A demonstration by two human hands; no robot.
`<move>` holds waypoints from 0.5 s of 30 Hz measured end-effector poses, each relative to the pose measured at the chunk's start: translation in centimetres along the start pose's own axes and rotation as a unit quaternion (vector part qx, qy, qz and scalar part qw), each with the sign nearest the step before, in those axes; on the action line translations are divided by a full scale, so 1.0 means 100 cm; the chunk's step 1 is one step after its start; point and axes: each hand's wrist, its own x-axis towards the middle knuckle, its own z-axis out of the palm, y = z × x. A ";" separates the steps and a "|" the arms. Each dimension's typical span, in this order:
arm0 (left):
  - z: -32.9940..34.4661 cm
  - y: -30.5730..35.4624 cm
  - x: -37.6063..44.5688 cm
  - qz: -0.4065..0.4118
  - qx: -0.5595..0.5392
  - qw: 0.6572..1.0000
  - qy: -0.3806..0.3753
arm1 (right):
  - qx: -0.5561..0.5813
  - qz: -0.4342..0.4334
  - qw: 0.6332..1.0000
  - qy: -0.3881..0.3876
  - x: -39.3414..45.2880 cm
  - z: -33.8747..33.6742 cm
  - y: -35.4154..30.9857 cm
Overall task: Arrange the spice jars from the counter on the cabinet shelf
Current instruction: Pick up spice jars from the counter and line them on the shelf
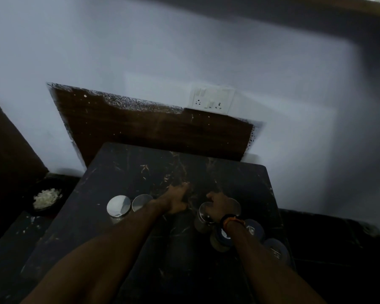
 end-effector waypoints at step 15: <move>0.013 -0.018 0.002 -0.038 -0.078 0.995 -0.041 | -0.169 -0.051 0.984 -0.003 0.006 0.037 0.019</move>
